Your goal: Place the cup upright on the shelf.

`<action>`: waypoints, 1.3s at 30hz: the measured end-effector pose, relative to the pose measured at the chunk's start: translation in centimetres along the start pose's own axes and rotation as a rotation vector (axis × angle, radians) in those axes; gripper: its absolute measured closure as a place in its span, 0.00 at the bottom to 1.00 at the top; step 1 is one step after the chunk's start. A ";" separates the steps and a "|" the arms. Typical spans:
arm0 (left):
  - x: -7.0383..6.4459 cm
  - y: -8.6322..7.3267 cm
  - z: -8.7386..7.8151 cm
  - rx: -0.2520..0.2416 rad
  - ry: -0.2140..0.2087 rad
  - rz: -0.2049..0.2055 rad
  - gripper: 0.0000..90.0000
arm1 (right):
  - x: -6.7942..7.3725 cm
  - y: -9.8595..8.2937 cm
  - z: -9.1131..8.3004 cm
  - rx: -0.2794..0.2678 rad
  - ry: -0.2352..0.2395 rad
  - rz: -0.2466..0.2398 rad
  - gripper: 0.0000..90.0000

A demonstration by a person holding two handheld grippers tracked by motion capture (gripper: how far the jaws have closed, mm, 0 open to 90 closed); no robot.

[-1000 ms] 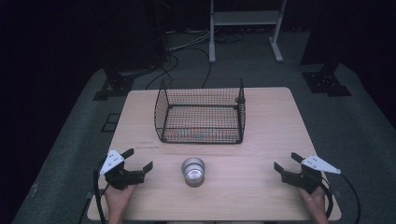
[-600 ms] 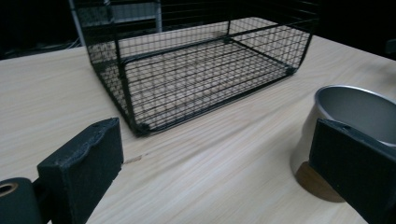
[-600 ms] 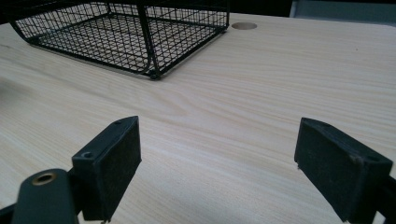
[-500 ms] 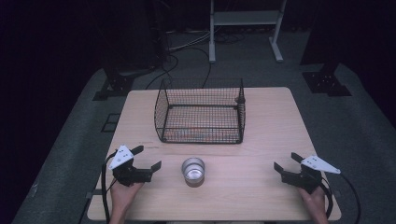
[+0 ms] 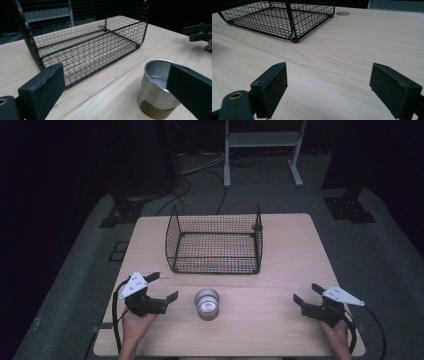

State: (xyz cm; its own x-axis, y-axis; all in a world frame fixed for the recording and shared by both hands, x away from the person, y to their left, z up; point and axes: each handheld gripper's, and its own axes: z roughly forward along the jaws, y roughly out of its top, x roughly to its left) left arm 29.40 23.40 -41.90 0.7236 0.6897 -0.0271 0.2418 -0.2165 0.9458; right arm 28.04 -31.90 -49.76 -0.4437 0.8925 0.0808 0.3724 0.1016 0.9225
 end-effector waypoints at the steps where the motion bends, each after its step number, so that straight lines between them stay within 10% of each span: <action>1: -0.2 0.2 0.1 -0.002 -0.020 -0.002 0.01 | 0.0 0.0 0.0 0.000 -0.001 0.001 0.15; 20: -2.8 2.5 1.1 -0.002 -0.141 0.096 0.01 | 0.0 0.0 0.0 0.000 -0.001 0.001 0.15; 39: -5.3 3.0 3.0 0.101 -0.267 0.172 0.01 | 0.3 0.0 0.0 0.010 0.010 -0.019 0.15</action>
State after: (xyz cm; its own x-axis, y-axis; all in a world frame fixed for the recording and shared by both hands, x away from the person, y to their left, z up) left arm 28.20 17.03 -39.91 0.8999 0.4348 0.0338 0.1549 -0.3911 0.9072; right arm 27.92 -31.65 -49.75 -0.4585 0.8861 0.0674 0.3720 0.1226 0.9201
